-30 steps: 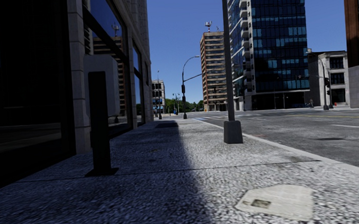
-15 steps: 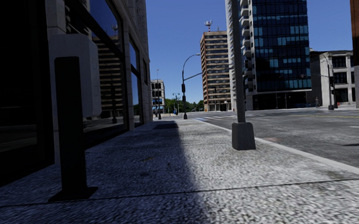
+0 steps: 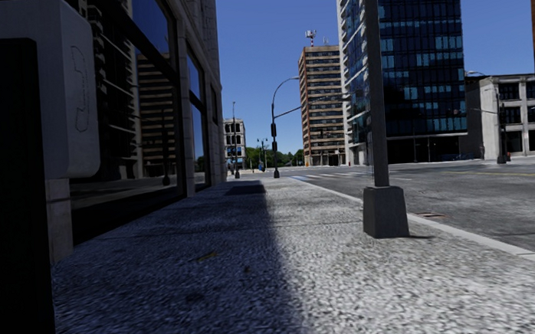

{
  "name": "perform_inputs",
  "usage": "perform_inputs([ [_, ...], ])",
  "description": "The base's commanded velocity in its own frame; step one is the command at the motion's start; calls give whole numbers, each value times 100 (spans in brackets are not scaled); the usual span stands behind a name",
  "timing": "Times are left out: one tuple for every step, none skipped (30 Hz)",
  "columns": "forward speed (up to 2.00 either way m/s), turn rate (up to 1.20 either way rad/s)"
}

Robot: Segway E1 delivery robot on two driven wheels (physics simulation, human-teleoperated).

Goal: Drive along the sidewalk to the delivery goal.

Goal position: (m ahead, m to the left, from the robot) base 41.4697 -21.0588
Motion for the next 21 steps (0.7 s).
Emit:
perform_inputs([
  [147,0],
  [147,0],
  [147,0],
  [147,0],
  [147,0],
  [147,0],
  [147,0],
  [147,0],
  [147,0],
  [147,0],
  [147,0],
  [147,0],
  [147,0],
  [147,0],
  [147,0],
  [147,0],
  [147,0],
  [147,0],
  [147,0],
  [147,0],
  [147,0],
])
